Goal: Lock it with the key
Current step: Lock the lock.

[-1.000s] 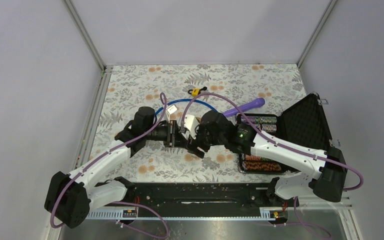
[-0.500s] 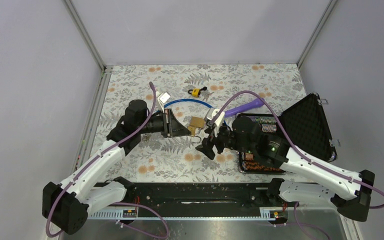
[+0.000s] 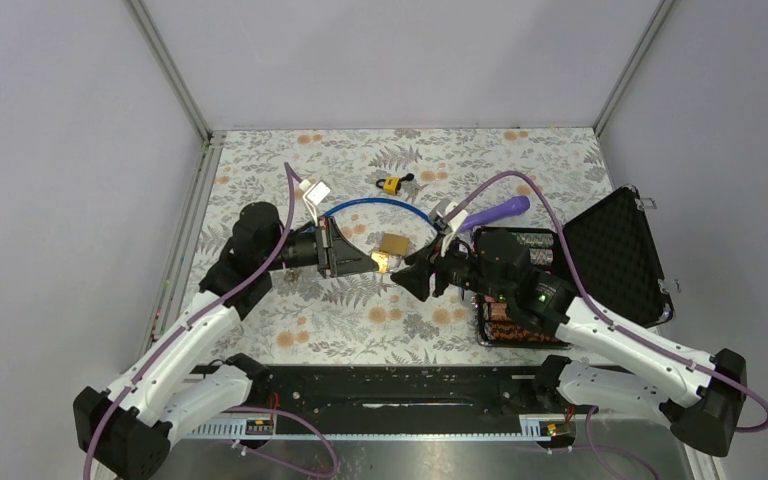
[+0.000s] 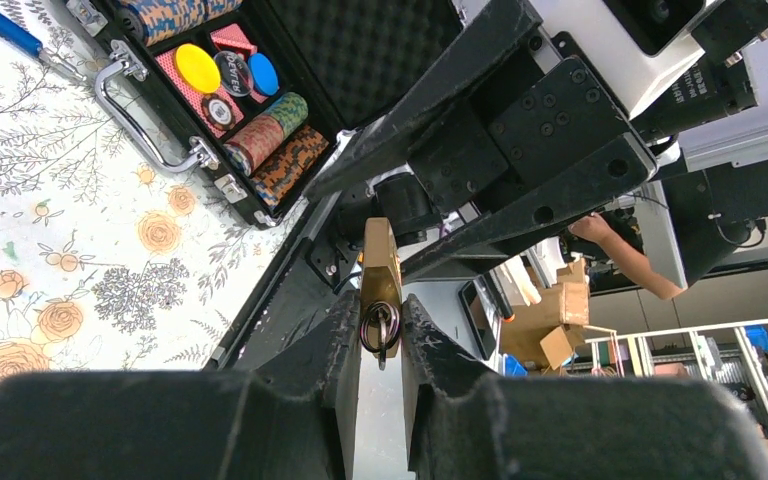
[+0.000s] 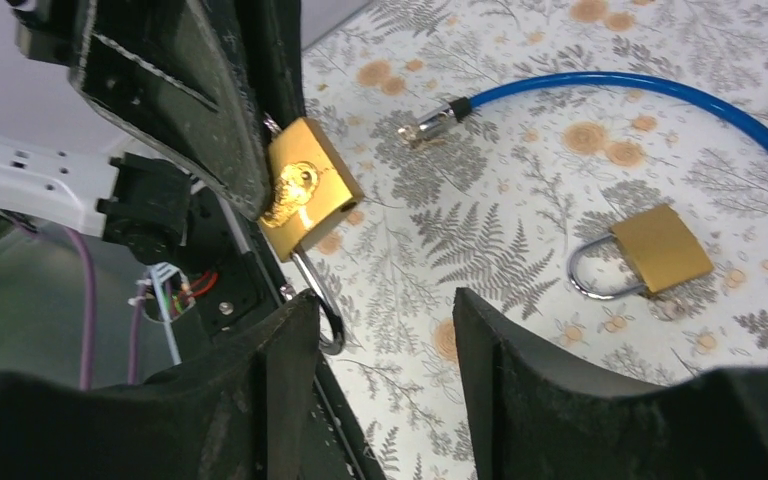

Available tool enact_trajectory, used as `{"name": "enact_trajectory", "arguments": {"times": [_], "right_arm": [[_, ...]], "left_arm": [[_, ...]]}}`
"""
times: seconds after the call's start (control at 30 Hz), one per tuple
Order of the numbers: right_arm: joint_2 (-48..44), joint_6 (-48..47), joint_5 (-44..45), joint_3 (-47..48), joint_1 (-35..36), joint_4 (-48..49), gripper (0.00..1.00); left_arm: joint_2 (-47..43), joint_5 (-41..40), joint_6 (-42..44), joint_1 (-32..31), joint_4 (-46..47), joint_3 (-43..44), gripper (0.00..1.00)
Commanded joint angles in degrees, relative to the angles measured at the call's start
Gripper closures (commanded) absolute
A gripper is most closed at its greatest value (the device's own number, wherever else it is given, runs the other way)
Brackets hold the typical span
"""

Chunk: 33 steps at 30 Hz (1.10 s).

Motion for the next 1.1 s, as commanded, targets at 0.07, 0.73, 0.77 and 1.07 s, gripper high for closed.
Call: {"name": "enact_trajectory", "arguments": {"times": [0.07, 0.73, 0.77, 1.07], "right_arm": [[1.0, 3.9, -6.3, -0.1, -0.6, 10.1, 0.49], [1.2, 3.9, -8.8, -1.6, -1.6, 10.9, 0.79], [0.9, 3.8, -8.8, -1.6, -1.7, 10.9, 0.79], [0.1, 3.7, -11.2, -2.0, -2.1, 10.4, 0.76]], "left_arm": [[-1.6, 2.5, -2.7, 0.2, 5.0, 2.1, 1.00], [-2.0, 0.9, -3.7, 0.2, 6.9, 2.8, 1.00], [-2.1, 0.9, -3.6, 0.2, 6.7, 2.9, 1.00], [-1.9, 0.4, -3.9, 0.3, 6.8, 3.1, 1.00]]}}
